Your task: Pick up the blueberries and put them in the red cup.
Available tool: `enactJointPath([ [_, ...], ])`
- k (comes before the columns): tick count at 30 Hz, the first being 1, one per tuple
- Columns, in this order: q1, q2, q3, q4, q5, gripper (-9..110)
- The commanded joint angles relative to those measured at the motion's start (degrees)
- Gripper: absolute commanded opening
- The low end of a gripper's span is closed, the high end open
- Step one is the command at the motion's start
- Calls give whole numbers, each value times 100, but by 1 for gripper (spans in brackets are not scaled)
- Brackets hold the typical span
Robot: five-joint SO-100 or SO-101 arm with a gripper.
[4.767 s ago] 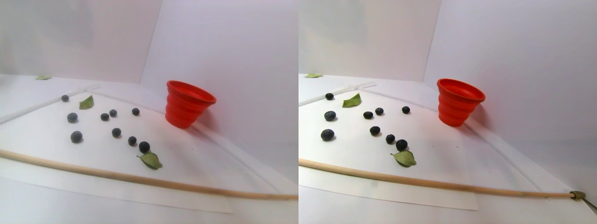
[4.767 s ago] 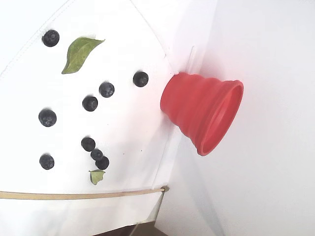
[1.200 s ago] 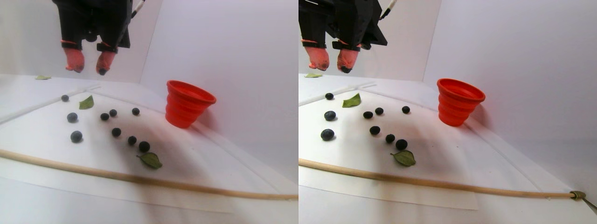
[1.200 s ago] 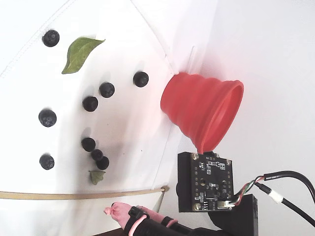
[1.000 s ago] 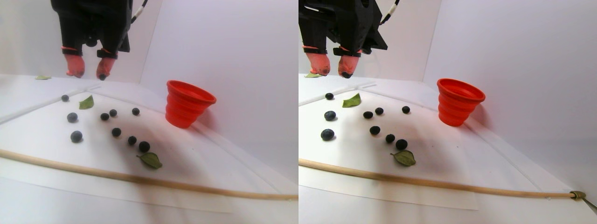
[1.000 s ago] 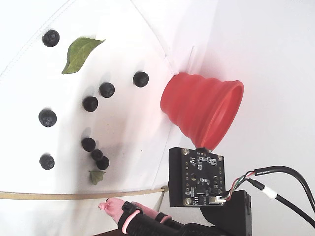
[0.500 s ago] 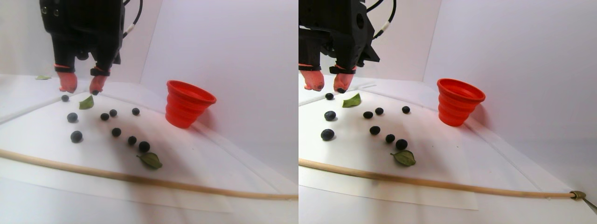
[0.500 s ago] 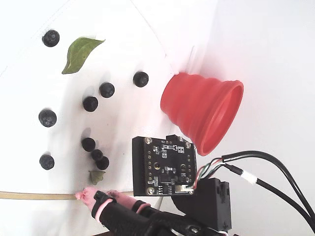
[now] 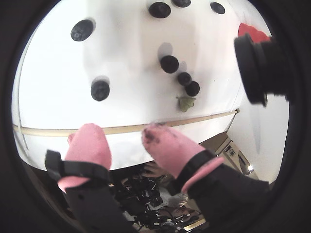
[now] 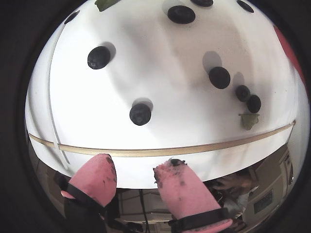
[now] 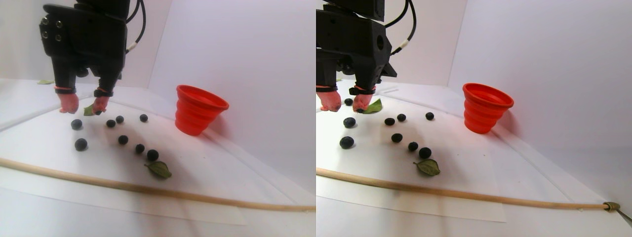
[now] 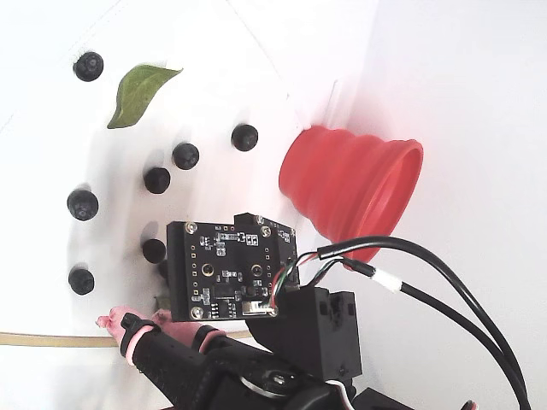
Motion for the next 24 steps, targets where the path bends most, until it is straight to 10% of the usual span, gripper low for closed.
enactJointPath([
  [1, -44, -26, -316, -132, -35, 16],
  [24, -316, -1072, -694, -1257, -185, 17],
])
